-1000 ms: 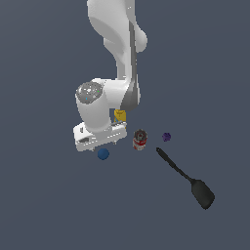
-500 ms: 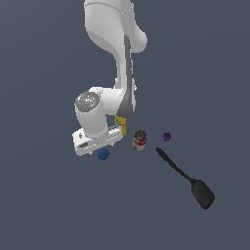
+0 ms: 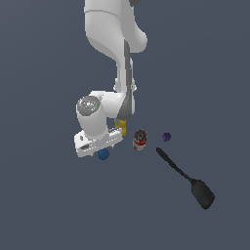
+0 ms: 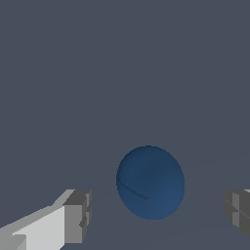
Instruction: Pick up a designated object from a clutter of objects.
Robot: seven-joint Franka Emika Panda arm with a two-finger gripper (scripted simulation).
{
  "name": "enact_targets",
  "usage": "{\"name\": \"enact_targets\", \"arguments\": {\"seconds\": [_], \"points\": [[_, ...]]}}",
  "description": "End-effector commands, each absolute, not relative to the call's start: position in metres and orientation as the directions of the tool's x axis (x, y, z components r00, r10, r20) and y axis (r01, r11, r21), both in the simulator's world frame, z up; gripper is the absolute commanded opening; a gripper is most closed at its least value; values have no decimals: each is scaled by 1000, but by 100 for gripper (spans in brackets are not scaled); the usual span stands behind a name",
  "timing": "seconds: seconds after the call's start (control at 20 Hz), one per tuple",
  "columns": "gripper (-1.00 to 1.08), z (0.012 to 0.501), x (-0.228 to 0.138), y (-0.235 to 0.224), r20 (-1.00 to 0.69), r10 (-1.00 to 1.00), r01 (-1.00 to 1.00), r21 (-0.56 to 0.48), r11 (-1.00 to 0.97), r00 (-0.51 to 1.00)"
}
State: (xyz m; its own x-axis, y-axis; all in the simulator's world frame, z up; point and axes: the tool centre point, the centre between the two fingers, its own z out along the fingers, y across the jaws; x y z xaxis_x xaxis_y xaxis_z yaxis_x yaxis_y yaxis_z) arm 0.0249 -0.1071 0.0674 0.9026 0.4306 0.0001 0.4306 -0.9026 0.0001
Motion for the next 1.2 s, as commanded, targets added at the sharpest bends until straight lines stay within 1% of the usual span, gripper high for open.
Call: {"name": "enact_targets", "arguments": {"seconds": [0.0,0.2,0.45,0.5,1.15], "points": [[100,55,24,-107,0,432,432,0,-902,902],[100,38,24,-107,0,432,432,0,-902,902],[100,31,25,-107,0,433,433,0,-901,901],[-100,31,25,-107,0,433,433,0,-901,901],[-100,33,24,-108,0,432,432,1,-902,902]]}}
